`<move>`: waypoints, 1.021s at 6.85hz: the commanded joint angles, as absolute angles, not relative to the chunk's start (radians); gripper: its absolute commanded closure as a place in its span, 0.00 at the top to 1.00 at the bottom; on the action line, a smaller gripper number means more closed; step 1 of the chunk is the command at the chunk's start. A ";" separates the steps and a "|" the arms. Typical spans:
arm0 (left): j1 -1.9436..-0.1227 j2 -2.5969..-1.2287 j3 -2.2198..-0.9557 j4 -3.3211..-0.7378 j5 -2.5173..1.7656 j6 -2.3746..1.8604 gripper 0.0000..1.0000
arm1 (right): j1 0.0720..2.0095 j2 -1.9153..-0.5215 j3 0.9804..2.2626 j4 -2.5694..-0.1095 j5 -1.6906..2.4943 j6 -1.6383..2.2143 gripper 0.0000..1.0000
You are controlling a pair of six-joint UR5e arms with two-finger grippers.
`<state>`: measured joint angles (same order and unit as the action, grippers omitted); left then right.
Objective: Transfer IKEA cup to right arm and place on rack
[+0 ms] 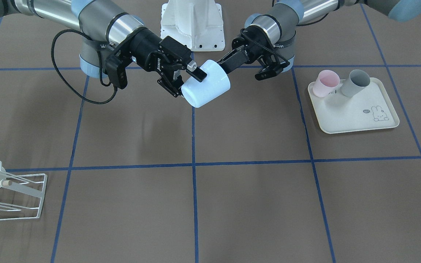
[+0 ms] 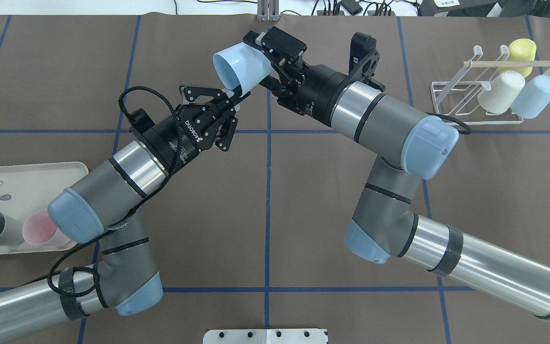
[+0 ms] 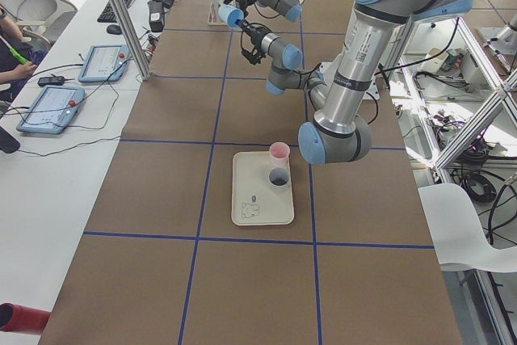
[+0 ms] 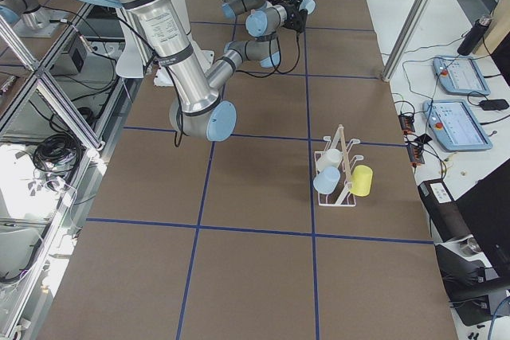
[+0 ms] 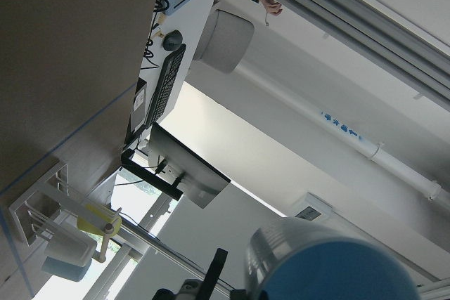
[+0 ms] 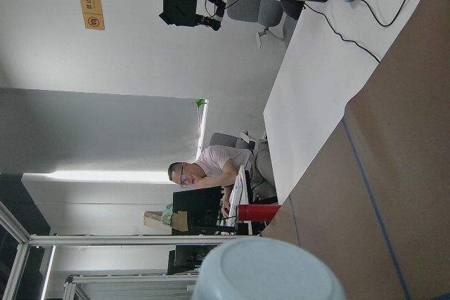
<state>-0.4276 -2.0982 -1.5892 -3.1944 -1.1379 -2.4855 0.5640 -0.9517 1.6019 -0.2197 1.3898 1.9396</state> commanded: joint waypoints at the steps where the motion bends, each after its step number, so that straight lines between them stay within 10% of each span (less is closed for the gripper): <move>1: -0.402 -2.102 -1.589 -3.192 -1.114 -2.485 0.00 | 0.563 -0.951 1.601 -0.216 1.388 1.942 1.00; 6: -0.394 -2.108 -1.603 -3.194 -1.106 -2.470 0.00 | 0.563 -0.950 1.601 -0.216 1.390 1.947 0.92; 7: -0.393 -2.108 -1.603 -3.194 -1.108 -2.464 0.00 | 0.563 -0.951 1.603 -0.215 1.390 1.950 0.04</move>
